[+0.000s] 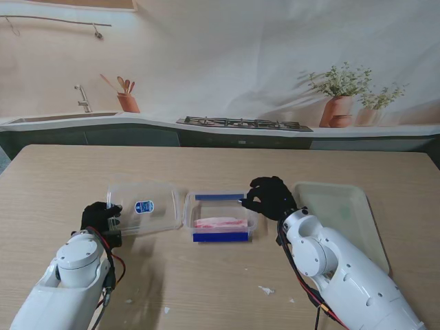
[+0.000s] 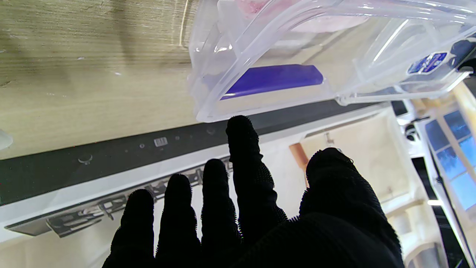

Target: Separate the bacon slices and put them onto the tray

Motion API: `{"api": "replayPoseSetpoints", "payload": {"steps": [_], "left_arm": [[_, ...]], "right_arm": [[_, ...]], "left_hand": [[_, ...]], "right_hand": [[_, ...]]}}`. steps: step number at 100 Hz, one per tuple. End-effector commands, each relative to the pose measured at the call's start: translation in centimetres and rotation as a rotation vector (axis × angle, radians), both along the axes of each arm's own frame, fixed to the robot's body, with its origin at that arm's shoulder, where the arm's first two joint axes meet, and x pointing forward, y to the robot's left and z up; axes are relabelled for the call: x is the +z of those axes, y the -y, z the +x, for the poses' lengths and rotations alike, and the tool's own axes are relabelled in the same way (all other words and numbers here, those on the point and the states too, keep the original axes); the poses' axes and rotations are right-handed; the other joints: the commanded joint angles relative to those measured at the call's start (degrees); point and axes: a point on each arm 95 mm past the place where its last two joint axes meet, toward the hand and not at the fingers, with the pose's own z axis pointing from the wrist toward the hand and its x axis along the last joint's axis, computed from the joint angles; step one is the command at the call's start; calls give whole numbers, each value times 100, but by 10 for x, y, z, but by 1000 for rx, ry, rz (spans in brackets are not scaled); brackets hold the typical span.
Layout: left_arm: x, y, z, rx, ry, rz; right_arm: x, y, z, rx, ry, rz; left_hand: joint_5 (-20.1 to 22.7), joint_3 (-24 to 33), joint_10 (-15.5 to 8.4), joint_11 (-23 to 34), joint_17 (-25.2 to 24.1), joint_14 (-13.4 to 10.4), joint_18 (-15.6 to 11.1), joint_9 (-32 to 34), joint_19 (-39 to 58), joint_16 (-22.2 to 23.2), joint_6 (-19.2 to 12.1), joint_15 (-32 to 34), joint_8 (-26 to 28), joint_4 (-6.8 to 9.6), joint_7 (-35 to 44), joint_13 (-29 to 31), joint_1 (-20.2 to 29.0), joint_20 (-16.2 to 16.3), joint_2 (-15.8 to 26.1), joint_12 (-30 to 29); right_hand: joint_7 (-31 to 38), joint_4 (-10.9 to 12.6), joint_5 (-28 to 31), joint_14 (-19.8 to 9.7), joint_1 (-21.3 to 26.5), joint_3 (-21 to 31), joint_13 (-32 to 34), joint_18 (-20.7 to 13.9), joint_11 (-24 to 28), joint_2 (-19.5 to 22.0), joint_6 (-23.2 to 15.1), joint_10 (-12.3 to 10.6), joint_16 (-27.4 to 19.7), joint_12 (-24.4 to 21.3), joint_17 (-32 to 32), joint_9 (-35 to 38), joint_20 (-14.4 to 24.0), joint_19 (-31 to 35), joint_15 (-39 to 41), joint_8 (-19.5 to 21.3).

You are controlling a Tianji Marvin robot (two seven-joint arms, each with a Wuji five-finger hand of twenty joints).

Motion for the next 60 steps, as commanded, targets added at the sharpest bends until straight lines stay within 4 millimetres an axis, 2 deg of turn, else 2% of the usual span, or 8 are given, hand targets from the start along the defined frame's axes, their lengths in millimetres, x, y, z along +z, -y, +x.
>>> {"api": "replayPoseSetpoints", "payload": {"steps": [1, 12, 16, 18, 20, 34, 54, 60], "left_arm": [[-2, 2, -3, -18, -22, -11], [0, 2, -5, -15, -27, -3], [1, 2, -6, -18, -26, 7], [1, 2, -6, -22, -26, 17], [1, 2, -7, -27, -26, 30], [4, 0, -10, -62, -31, 93], [8, -1, -12, -88, -38, 163], [9, -1, -12, -92, -38, 169]], "right_arm": [[-2, -4, -2, 1, -12, 3], [-2, -4, -2, 0, -12, 3], [-2, -4, -2, 0, -12, 4], [-2, -4, -2, 0, -12, 4], [-2, -4, -2, 0, -12, 5], [-2, -3, -2, 0, -10, 5], [-1, -3, -2, 1, -9, 6], [-1, -3, -2, 2, -9, 5]], "left_hand": [[-222, 335, -119, 360, -293, -10, 75, -492, -231, -216, -158, -129, -204, 254, -18, -309, 275, -299, -43, -417], [-377, 1077, -121, 828, -444, -80, -1, -1287, -323, -400, -68, -337, -339, 199, -531, -782, -359, -383, -131, -1213], [-421, 1380, -140, 876, -437, -122, -32, -1546, -440, -466, -34, -431, -410, 328, -795, -961, -680, -432, -114, -1615], [-444, 1543, -154, 832, -436, -150, -45, -1663, -472, -515, -12, -502, -446, 430, -956, -1047, -880, -438, -122, -1729], [-474, 1615, -165, 765, -432, -161, -65, -1768, -525, -562, -1, -575, -500, 464, -1104, -1130, -1026, -456, -169, -1812], [-618, 1715, -337, 134, -401, -361, -160, -2520, -1182, -987, -23, -1186, -1275, 382, -2304, -1779, -1677, -546, -667, -2532], [-757, 1760, -346, -399, -403, -532, -96, -3181, -1917, -1458, -7, -1955, -1839, 329, -3319, -2302, -1818, -204, -1058, -3229], [-919, 1688, -327, -970, -395, -575, -107, -3234, -2159, -1697, 22, -2259, -2020, 289, -3654, -2528, -1844, -158, -1194, -3598]], "right_hand": [[-54, 307, -11, -20, 15, -49, -4, -37, 16, 22, -121, 56, 9, 21, -124, 49, 33, 42, -26, -11], [-56, 307, -17, -22, 9, -51, -7, -38, 16, 24, -125, 55, 9, 21, -130, 49, 35, 41, -27, -12], [-56, 308, -15, -18, 11, -50, -5, -38, 14, 24, -125, 58, 9, 21, -130, 46, 36, 41, -26, -11], [-56, 308, -15, -19, 11, -50, -5, -37, 14, 25, -128, 50, 9, 21, -130, 49, 37, 41, -26, -11], [-55, 307, -14, -22, 9, -52, -6, -36, 14, 23, -129, 58, 9, 21, -129, 49, 38, 42, -26, -11], [-55, 308, -13, -18, 9, -53, -5, -36, 13, 21, -118, 54, 9, 21, -133, 50, 41, 40, -26, -11], [-58, 307, -19, -18, 6, -55, -7, -38, 13, 20, -127, 56, 8, 21, -131, 50, 43, 40, -27, -12], [-58, 308, -17, -21, 14, -50, -10, -38, 10, 22, -127, 53, 7, 20, -131, 46, 44, 40, -30, -11]]}}
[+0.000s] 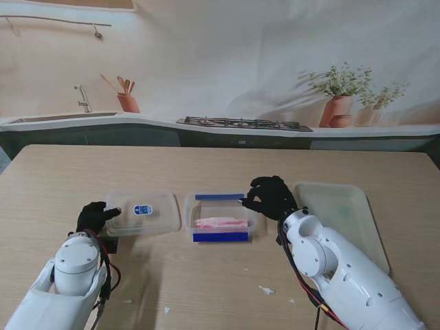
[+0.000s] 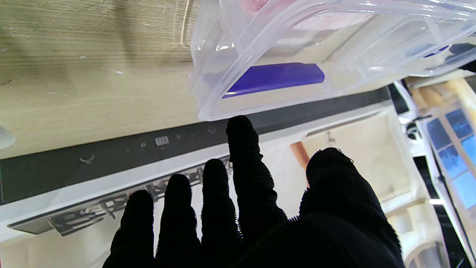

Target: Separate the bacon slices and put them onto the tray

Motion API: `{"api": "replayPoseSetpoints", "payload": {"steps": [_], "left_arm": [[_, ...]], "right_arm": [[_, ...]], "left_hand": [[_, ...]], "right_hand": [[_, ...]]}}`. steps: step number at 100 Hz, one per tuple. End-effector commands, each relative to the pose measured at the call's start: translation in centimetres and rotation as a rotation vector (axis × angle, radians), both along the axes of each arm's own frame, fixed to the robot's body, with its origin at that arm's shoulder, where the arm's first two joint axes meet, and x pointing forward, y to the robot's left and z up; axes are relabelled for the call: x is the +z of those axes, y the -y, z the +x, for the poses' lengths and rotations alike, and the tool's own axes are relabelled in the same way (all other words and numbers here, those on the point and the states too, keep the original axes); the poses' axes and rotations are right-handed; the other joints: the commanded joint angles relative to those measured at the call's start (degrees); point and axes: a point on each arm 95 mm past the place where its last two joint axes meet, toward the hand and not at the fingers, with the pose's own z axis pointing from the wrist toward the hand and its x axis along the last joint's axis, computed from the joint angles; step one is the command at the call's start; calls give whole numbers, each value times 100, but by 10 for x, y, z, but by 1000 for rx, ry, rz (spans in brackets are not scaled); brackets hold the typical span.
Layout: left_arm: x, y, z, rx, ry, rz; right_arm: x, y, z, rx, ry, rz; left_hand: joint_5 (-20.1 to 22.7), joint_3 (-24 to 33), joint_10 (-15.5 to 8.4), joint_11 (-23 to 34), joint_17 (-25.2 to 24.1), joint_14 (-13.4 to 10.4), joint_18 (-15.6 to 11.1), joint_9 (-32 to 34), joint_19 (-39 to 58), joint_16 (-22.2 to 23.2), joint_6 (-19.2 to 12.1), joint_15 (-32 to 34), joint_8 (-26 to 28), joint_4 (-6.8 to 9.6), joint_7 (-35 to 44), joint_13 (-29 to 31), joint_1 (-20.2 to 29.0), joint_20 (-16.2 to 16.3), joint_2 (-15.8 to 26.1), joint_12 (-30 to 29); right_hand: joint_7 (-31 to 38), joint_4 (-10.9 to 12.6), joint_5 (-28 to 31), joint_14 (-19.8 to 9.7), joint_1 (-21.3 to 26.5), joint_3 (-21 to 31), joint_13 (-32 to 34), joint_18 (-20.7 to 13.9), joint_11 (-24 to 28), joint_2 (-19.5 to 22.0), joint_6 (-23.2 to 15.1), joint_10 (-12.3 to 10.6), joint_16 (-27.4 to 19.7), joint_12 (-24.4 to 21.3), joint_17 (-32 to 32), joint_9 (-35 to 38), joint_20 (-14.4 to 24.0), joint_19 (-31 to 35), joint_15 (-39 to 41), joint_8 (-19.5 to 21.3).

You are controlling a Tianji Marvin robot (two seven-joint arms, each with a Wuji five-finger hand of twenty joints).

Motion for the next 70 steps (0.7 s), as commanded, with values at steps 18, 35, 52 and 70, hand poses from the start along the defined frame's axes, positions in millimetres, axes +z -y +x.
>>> {"api": "replayPoseSetpoints", "payload": {"steps": [18, 35, 52, 70], "left_arm": [[-1, 3, -3, -45, -18, 66], [4, 5, -1, -92, 50, 160], [26, 12, 4, -193, 212, 341], [54, 27, 10, -388, 341, 462]], "right_arm": [[-2, -4, -2, 6, -11, 3], [-2, -4, -2, 6, -13, 3], [-1, -4, -1, 10, -8, 7], [0, -3, -1, 13, -3, 11]], "left_hand": [[-518, -151, -191, -1707, -38, -282, 84, -402, -1421, -724, -47, -1361, -568, -54, -1003, -576, -597, -48, -691, -1074], [-674, -440, -574, -1990, -90, -676, -224, -509, -2837, -698, -581, -1898, -535, -85, -929, -695, -824, -73, -572, -1177], [-619, -626, -643, -1546, -6, -701, -247, -326, -3189, -495, -782, -1740, -236, -50, -351, -628, -861, 323, -278, -732], [-532, -686, -612, -1240, 161, -653, -130, -231, -3200, -417, -779, -1493, -138, 46, -165, -540, -782, 442, 6, -741]], "right_hand": [[-56, 307, -16, -28, 10, -55, -9, -35, 10, 20, -128, 50, 7, 20, -79, 48, 46, 40, -29, -10], [-59, 307, -20, -30, 7, -57, -9, -35, 11, 20, -129, 52, 7, 21, -77, 45, 47, 39, -29, -11], [-60, 307, -25, -40, 8, -59, -3, -33, 13, 17, -134, 58, 7, 22, -70, 47, 48, 40, -29, -12], [-62, 310, -31, -34, 28, -51, 5, -26, 14, 10, -137, 59, 9, 22, -57, 49, 49, 42, -25, -13]]}}
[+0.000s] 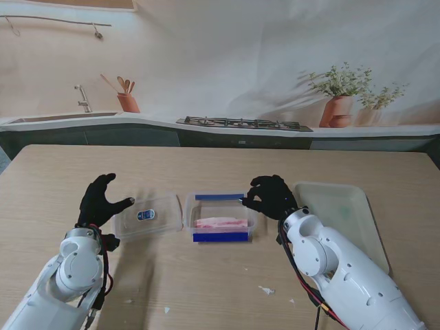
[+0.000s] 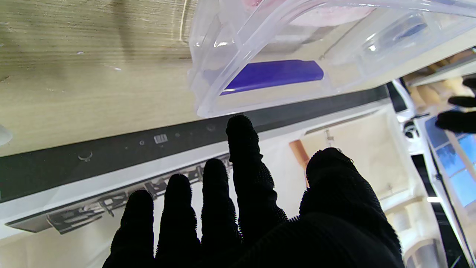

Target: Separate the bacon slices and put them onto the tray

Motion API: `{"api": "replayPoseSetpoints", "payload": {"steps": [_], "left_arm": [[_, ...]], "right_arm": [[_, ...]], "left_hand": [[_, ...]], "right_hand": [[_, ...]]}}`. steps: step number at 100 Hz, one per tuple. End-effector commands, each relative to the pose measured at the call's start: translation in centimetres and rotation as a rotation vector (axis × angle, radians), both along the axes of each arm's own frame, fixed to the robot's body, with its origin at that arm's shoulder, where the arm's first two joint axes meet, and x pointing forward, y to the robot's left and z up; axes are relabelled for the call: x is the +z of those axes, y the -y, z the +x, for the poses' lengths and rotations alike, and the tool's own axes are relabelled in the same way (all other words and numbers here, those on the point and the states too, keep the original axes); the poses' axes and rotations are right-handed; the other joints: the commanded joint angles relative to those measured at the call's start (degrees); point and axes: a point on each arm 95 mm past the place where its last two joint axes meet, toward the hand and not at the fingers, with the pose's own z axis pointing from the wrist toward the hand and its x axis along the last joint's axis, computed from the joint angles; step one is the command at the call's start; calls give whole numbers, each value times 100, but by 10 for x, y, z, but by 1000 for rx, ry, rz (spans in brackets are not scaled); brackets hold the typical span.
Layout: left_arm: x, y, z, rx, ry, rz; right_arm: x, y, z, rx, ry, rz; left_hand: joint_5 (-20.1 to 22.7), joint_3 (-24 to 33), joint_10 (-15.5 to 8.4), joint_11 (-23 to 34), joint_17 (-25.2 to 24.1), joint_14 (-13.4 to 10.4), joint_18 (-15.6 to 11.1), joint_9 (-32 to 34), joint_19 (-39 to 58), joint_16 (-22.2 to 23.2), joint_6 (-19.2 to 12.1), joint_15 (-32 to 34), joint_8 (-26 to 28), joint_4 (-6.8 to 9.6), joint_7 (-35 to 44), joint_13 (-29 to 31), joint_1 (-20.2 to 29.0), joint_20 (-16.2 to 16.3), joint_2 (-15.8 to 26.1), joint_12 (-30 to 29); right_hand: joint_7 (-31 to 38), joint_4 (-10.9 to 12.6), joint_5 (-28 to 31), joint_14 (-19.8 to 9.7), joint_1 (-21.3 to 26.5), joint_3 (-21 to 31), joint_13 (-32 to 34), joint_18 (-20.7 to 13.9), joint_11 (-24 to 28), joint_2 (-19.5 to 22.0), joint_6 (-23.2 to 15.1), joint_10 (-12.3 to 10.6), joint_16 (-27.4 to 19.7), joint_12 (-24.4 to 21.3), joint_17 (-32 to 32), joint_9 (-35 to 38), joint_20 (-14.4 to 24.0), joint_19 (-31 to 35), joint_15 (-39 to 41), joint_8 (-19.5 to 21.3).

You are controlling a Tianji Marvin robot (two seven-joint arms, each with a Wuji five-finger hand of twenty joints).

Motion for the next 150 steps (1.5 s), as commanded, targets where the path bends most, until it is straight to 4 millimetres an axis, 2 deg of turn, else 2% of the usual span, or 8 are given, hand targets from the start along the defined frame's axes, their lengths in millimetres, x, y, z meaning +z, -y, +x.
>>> {"api": "replayPoseSetpoints", "payload": {"steps": [1, 17, 28, 47, 50, 61, 96, 150], "left_arm": [[22, 12, 5, -98, 53, 31], [34, 34, 11, -291, 73, 136], [35, 51, 16, -413, 52, 218], [20, 77, 25, -551, -6, 263], [17, 80, 25, -571, -21, 263], [5, 90, 27, -623, -59, 247], [-23, 103, 35, -696, -124, 341], [-42, 106, 37, -676, -174, 329]], "right_arm": [[-1, -4, -2, 9, -9, 6], [-1, -3, -3, 10, -4, 9], [0, -1, -3, 10, 3, 13], [-1, 2, -4, 4, 7, 16], [-2, 2, -4, 3, 7, 16], [-2, 3, -4, 0, 10, 16], [-3, 4, -4, 5, 10, 14], [-3, 3, -4, 10, 12, 14]], "left_hand": [[33, -121, -175, 119, 89, -92, -14, 24, -221, 100, -154, 121, 96, 47, 83, 31, -92, 101, 127, 61], [-24, -269, -205, 208, 302, -71, 72, 20, -171, 68, -183, 278, 68, 41, 17, 91, -276, 133, 184, 85], [-141, -503, -240, 40, 339, -136, 47, -40, -217, -153, -171, 255, -44, 47, -207, 44, -442, 121, 249, -27], [-236, -879, -333, -160, 299, -277, 26, -72, -288, -262, -128, 63, -180, 53, -447, -16, -677, 56, 420, -153], [-230, -1122, -355, -186, 306, -312, 46, -71, -294, -269, -146, 6, -218, 103, -507, -4, -626, 33, 499, -174], [-271, -1230, -403, -231, 253, -389, 73, -94, -309, -286, -172, -48, -234, 119, -539, -33, -635, 26, 486, -197], [-388, -1369, -498, -469, 240, -516, 28, -209, -300, -325, -323, -263, -236, 183, -536, -88, -580, 24, 544, -119], [-434, -1234, -477, -521, 205, -486, 84, -213, -253, -287, -294, -269, -211, 208, -472, -76, -512, 53, 625, 34]], "right_hand": [[-62, 310, -32, -34, 30, -50, 3, -27, 14, 10, -137, 59, 9, 22, -57, 50, 48, 42, -25, -13], [-76, 313, -65, -75, 76, -25, 15, -154, 24, -10, -128, 71, 14, 27, -2, 46, 36, 41, -15, -18], [-102, 311, -124, -76, 87, -13, 26, -276, 40, -24, -148, 86, 30, 35, 71, 25, -20, 1, 15, -27], [-124, 309, -178, -69, 78, 0, 23, -255, 51, -26, -168, 82, 38, 38, 104, 22, -76, -41, 29, -33], [-124, 308, -183, -77, 78, 2, 18, -247, 48, -30, -177, 83, 37, 37, 104, 18, -81, -43, 27, -33], [-132, 308, -218, -86, 71, 9, 20, -232, 48, -32, -192, 73, 35, 35, 106, 20, -89, -43, 22, -34], [-147, 305, -288, -119, 62, 35, 19, -296, 52, -41, -205, 57, 29, 36, 128, 6, -117, -45, 9, -39], [-152, 302, -375, -112, 39, 78, 34, -242, 53, -52, -255, 51, 26, 34, 139, 9, -133, -25, 1, -47]]}}
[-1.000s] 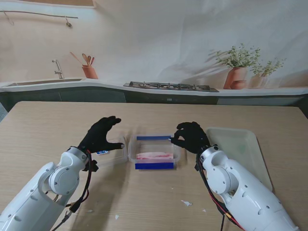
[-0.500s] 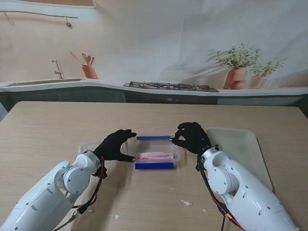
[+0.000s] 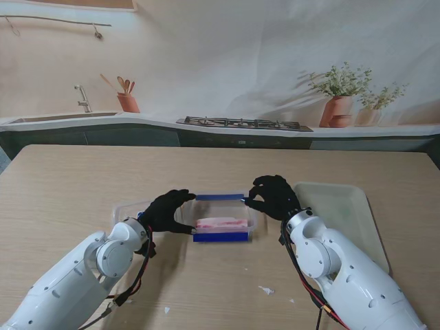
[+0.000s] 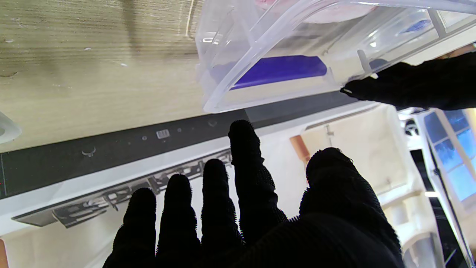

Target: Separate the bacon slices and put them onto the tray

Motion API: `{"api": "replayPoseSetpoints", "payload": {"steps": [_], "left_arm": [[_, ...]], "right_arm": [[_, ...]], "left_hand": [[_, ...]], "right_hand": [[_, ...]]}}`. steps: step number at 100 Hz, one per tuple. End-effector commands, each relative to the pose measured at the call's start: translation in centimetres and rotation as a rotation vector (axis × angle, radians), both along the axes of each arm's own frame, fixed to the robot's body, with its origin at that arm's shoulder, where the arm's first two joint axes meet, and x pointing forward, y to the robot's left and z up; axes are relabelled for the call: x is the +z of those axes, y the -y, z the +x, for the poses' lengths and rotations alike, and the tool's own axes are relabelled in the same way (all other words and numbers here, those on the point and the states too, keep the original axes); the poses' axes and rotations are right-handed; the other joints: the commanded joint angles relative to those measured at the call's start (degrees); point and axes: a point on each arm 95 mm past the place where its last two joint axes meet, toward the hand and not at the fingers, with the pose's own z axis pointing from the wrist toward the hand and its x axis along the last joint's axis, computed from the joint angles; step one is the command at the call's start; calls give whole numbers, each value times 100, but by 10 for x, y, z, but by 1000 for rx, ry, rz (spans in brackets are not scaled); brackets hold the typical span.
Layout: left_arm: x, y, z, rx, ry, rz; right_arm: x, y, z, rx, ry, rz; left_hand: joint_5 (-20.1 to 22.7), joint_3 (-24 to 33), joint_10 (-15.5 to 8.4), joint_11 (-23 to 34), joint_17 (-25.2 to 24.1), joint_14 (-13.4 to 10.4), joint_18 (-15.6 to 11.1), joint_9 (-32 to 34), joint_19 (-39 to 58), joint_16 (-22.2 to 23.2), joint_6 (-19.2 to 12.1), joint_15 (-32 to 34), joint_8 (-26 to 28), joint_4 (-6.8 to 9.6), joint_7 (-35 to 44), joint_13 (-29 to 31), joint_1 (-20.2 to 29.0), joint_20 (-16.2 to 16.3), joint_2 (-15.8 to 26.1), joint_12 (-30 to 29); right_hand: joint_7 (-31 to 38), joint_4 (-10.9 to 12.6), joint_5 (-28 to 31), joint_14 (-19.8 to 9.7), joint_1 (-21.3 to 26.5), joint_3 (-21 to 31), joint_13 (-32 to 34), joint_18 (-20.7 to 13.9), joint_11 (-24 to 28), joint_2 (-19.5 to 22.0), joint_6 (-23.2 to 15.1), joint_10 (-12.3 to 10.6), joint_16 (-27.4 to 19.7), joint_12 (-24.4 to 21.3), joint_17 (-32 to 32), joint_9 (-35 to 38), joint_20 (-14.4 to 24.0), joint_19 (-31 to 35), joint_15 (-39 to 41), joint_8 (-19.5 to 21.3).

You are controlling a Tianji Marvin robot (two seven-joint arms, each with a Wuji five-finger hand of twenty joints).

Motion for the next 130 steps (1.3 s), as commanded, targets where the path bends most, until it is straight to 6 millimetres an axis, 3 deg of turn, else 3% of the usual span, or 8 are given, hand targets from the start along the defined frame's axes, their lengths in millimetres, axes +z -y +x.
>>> {"api": "replayPoseSetpoints", "payload": {"steps": [1, 32, 36, 55, 77, 126, 128, 130], "left_arm": [[-5, 3, -1, 7, -24, -2], [-5, 5, -1, 41, -17, -117], [-4, 6, 0, 50, -4, -134], [-2, 8, 2, 75, 29, -170], [-4, 6, 9, 70, 11, -110], [-17, 5, 10, 58, -42, -66], [-17, 5, 10, 57, -44, -65], [-17, 5, 10, 57, -46, -65]], "right_arm": [[-1, -4, -2, 13, -8, 3], [-2, -5, -1, 14, -11, 3], [-2, -5, -1, 14, -11, 3], [-2, -5, -2, 11, -13, 3], [-2, -5, -1, 11, -12, 4], [6, -7, -1, 29, 21, 17], [7, -7, -1, 33, 26, 20], [9, -8, -1, 37, 33, 25]], "left_hand": [[-278, 122, -230, -115, -75, -115, 21, -151, -190, -69, -132, -124, -4, 207, 34, -164, -1, -9, 124, 61], [-409, -526, -183, -141, -95, -144, 93, -151, -181, -96, -487, -151, 57, 255, 170, -165, -54, 63, 563, 40], [-412, -570, -358, -124, -99, -167, 99, -137, -180, -92, -557, -149, 58, 266, 175, -166, -67, 72, 625, 51], [-429, -735, -472, -227, -173, -279, 73, -214, -187, -163, -959, -216, 88, 296, 243, -168, -44, 111, 760, 34], [-547, -681, -570, -537, -251, -360, -1, -342, -266, -589, -758, -319, -68, 293, -15, -143, 45, 93, 496, 191], [-522, -240, -521, -586, -244, -299, 36, -359, -275, -571, -591, -252, -51, 223, 17, -152, -66, 76, 262, 416], [-527, -241, -525, -582, -247, -297, 36, -355, -277, -567, -597, -251, -51, 222, 18, -153, -72, 75, 270, 417], [-527, -243, -524, -577, -249, -298, 36, -352, -279, -562, -599, -250, -49, 222, 20, -153, -77, 74, 279, 417]], "right_hand": [[-79, 302, -102, -113, 39, 79, 37, -107, 53, -53, -188, 52, 26, 34, 11, 12, -45, -27, -2, -48], [-71, 299, -132, -114, 21, 108, 36, -106, 53, -56, -193, 57, 26, 34, 0, 10, -50, -19, -4, -51], [-70, 299, -132, -109, 20, 111, 32, -109, 53, -59, -196, 59, 26, 34, -4, 10, -51, -19, -5, -51], [-65, 297, -132, -117, 10, 130, 35, -84, 51, -62, -202, 45, 26, 33, -10, 10, -52, -14, -5, -54], [-68, 294, -149, -122, -9, 147, 39, -84, 47, -71, -201, 51, 23, 31, -13, 8, -50, -5, -10, -60], [-137, 326, -398, -97, 490, 582, 121, -145, 156, -66, -228, 33, 82, 80, 342, 18, -56, 105, 113, -84], [-94, 239, -415, -74, 110, 1330, 135, -116, 179, -240, -227, 39, 101, 72, 348, 32, -46, 207, 131, -129], [-86, 219, -423, -58, 25, 1530, 155, -105, 191, -284, -227, 47, 109, 74, 377, 44, -42, 241, 146, -140]]}}
